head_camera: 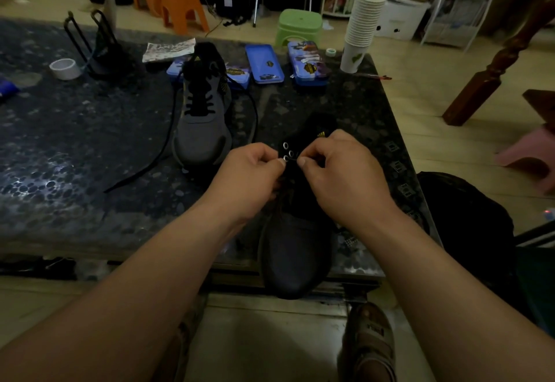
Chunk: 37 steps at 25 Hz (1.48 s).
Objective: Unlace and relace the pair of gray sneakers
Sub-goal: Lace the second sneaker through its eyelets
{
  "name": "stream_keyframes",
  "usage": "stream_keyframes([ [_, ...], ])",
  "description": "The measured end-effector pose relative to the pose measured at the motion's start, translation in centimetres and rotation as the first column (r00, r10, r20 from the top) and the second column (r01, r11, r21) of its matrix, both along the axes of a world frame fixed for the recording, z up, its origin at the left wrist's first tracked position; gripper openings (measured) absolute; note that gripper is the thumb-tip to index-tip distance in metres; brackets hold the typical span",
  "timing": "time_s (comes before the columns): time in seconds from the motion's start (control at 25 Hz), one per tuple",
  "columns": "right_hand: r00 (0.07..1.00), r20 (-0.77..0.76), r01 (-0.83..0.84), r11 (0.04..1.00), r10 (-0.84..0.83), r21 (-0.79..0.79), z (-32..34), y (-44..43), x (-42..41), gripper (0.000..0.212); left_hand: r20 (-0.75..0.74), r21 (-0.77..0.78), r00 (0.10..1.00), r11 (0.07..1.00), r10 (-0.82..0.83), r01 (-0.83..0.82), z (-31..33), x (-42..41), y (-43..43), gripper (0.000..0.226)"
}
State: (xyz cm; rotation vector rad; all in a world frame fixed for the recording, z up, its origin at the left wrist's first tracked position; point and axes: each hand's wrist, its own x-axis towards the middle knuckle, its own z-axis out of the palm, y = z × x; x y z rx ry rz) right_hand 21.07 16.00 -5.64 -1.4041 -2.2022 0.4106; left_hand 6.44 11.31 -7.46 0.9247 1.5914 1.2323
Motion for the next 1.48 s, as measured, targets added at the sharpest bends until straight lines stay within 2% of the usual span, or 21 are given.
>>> stream_keyframes([
  [0.2, 0.997, 0.073, -0.033, 0.998, 0.030, 0.047, 0.3, 0.0, -0.1, 0.011, -0.268, 0.055, 0.960, 0.994, -0.081, 0.099, -0.3, -0.5, 0.0, 0.009],
  [0.48, 0.994, 0.088, -0.063, 0.998, 0.061, 0.016, 0.6, 0.1, -0.3, 0.013, -0.366, 0.071, 0.921, 0.983, -0.132, 0.168, -0.9, -1.3, 0.2, 0.014],
  [0.56, 0.997, -0.023, -0.077, 0.993, 0.076, -0.092, 1.3, 0.6, 0.3, 0.021, -0.188, 0.074, 0.982, 0.997, 0.007, 0.007, -0.3, -1.0, 0.2, 0.011],
  [0.6, 0.990, -0.126, -0.087, 0.980, 0.064, -0.180, 1.7, 0.9, 0.8, 0.026, 0.009, 0.061, 0.993, 0.991, 0.121, -0.122, 0.1, -0.9, 0.3, 0.009],
  [0.64, 0.970, -0.240, -0.100, 0.956, 0.032, -0.274, 2.1, 1.1, 1.3, 0.029, 0.267, 0.027, 0.943, 0.977, 0.198, -0.212, 0.6, -1.0, 0.5, 0.009],
  [0.68, 0.937, -0.348, -0.116, 0.927, -0.017, -0.358, 2.4, 1.3, 1.6, 0.030, 0.529, 0.007, 0.822, 0.967, 0.211, -0.253, 1.1, -1.3, 0.5, 0.010],
  [0.72, 0.898, -0.434, -0.131, 0.901, -0.069, -0.413, 2.6, 1.4, 1.9, 0.031, 0.706, -0.002, 0.681, 0.962, 0.195, -0.273, 1.7, -1.5, 0.4, 0.013],
  [0.76, 0.864, -0.493, -0.143, 0.888, -0.104, -0.438, 2.7, 1.5, 2.1, 0.031, 0.769, -0.011, 0.612, 0.960, 0.187, -0.280, 2.1, -1.6, 0.1, 0.016],
  [0.8, 0.841, -0.528, -0.153, 0.884, -0.118, -0.442, 2.7, 1.5, 2.2, 0.032, 0.711, -0.021, 0.674, 0.964, 0.201, -0.266, 2.1, -1.6, -0.2, 0.019],
  [0.84, 0.829, -0.546, -0.161, 0.887, -0.117, -0.433, 2.8, 1.4, 2.2, 0.033, 0.514, -0.005, 0.836, 0.975, 0.193, -0.222, 1.8, -1.7, -0.3, 0.021],
  [0.88, 0.824, -0.556, -0.164, 0.894, -0.108, -0.417, 2.9, 1.4, 2.3, 0.033, 0.189, 0.012, 0.973, 0.990, 0.134, -0.139, 1.4, -1.5, -0.4, 0.021],
  [0.92, 0.817, -0.567, -0.167, 0.901, -0.102, -0.402, 3.0, 1.3, 2.3, 0.033, -0.142, 0.010, 0.989, 0.999, 0.044, -0.043, 1.0, -1.4, -0.5, 0.020],
  [0.96, 0.803, -0.587, -0.174, 0.902, -0.102, -0.396, 3.1, 1.3, 2.2, 0.033, -0.369, -0.006, 0.928, 0.999, -0.049, 0.050, 0.4, -1.3, -0.7, 0.020],
  [1.04, 0.743, -0.657, -0.215, 0.883, -0.129, -0.416, 3.3, 1.3, 2.0, 0.031, -0.483, -0.015, 0.863, 0.987, -0.147, 0.159, -0.1, -1.4, -0.9, 0.025],
  [1.12, 0.689, -0.705, -0.244, 0.861, -0.169, -0.445, 3.4, 1.4, 1.9, 0.028, -0.401, 0.005, 0.912, 0.996, -0.082, 0.092, -0.1, -1.8, -1.0, 0.035],
  [1.2, 0.710, -0.680, -0.232, 0.851, -0.182, -0.470, 3.2, 1.5, 2.0, 0.027, -0.121, 0.043, 0.981, 0.988, 0.150, -0.146, 0.0, -2.1, -0.7, 0.028],
  [1.28, 0.751, -0.636, -0.211, 0.847, -0.180, -0.489, 2.8, 1.6, 1.9, 0.028, 0.284, 0.000, 0.893, 0.932, 0.349, -0.363, 0.8, -2.4, -0.3, 0.014],
  [1.36, 0.769, -0.615, -0.201, 0.847, -0.175, -0.492, 2.6, 1.5, 1.7, 0.031, 0.587, -0.024, 0.742, 0.923, 0.324, -0.384, 1.1, -2.7, -0.2, 0.014],
  [1.4, 0.773, -0.611, -0.199, 0.850, -0.170, -0.488, 2.7, 1.5, 1.6, 0.033, 0.657, -0.022, 0.700, 0.935, 0.281, -0.355, 1.2, -2.9, -0.2, 0.016],
  [1.44, 0.781, -0.604, -0.198, 0.853, -0.160, -0.482, 2.9, 1.4, 1.5, 0.034, 0.626, -0.015, 0.736, 0.948, 0.258, -0.319, 1.3, -3.0, -0.3, 0.018],
  [1.48, 0.793, -0.592, -0.200, 0.858, -0.141, -0.473, 3.0, 1.3, 1.5, 0.036, 0.461, 0.013, 0.856, 0.963, 0.235, -0.271, 1.2, -3.1, -0.3, 0.019],
])
